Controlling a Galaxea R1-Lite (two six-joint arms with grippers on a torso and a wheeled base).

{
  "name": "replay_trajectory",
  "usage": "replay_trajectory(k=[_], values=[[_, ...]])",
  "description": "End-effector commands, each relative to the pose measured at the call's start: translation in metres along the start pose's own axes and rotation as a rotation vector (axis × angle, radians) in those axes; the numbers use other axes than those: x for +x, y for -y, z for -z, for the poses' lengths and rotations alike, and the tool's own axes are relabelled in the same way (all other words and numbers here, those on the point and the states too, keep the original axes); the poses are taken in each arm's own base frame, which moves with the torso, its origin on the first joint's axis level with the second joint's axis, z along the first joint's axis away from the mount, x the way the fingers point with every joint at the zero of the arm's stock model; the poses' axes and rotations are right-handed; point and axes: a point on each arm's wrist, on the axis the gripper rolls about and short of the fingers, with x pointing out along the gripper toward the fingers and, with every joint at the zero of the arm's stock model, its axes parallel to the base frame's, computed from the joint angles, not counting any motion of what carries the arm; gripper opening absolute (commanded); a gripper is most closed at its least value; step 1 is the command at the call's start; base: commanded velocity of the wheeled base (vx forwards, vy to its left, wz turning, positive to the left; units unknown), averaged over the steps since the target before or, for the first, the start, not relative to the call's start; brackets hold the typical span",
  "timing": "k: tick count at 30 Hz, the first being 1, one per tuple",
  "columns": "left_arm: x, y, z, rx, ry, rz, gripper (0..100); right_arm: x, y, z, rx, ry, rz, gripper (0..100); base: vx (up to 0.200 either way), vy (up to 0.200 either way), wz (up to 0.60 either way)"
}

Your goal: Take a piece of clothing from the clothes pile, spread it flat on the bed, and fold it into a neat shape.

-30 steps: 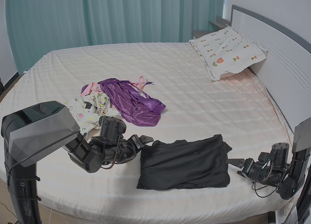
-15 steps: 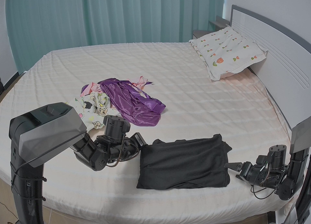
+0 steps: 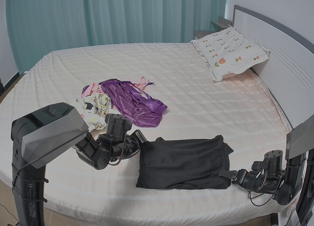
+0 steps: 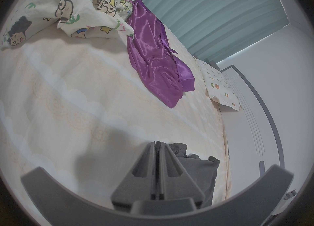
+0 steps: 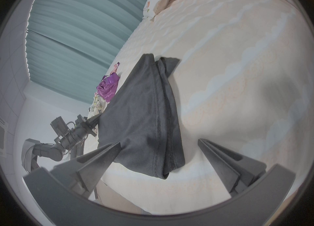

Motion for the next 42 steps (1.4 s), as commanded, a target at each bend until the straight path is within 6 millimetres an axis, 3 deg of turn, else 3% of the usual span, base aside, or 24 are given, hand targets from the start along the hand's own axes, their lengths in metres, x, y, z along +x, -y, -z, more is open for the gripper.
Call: replay_trajectory(k=[1, 5, 6, 24, 31, 32, 35, 36, 42], values=[[0.003, -0.001, 0.001, -0.001, 0.000, -0.003, 0, 0.008, 0.001, 0.013, -0.015, -0.058, 0.019, 100, 0.000, 0.000, 0.00], [0.004, -0.003, 0.002, -0.001, -0.001, -0.007, 0, 0.015, -0.002, 0.012, -0.026, -0.022, 0.032, 100, 0.000, 0.000, 0.00], [0.004, -0.003, 0.002, -0.001, -0.002, -0.009, 0, 0.016, -0.002, 0.013, -0.024, -0.023, 0.036, 0, 0.000, 0.000, 0.00], [0.013, 0.001, -0.011, -0.007, 0.057, -0.046, 0, -0.004, -0.005, 0.017, -0.003, -0.041, 0.088, 0, 0.000, 0.000, 0.00], [0.014, 0.001, -0.008, -0.006, 0.033, -0.072, 0, -0.003, -0.004, 0.018, -0.004, -0.046, 0.094, 0, 0.000, 0.000, 0.00], [0.013, 0.001, -0.007, -0.006, 0.026, -0.080, 100, -0.003, -0.004, 0.018, -0.006, -0.048, 0.094, 0, 0.000, 0.000, 0.00], [0.013, 0.001, -0.006, -0.004, 0.023, -0.080, 100, -0.002, -0.003, 0.018, -0.006, -0.051, 0.096, 0, 0.000, 0.000, 0.00], [0.014, 0.002, -0.005, -0.003, 0.023, -0.078, 100, -0.001, -0.003, 0.019, -0.007, -0.054, 0.095, 100, 0.000, 0.000, 0.00], [0.008, 0.002, -0.006, -0.007, 0.024, -0.081, 100, -0.001, -0.006, 0.015, -0.008, -0.015, 0.069, 100, 0.000, 0.000, 0.00]])
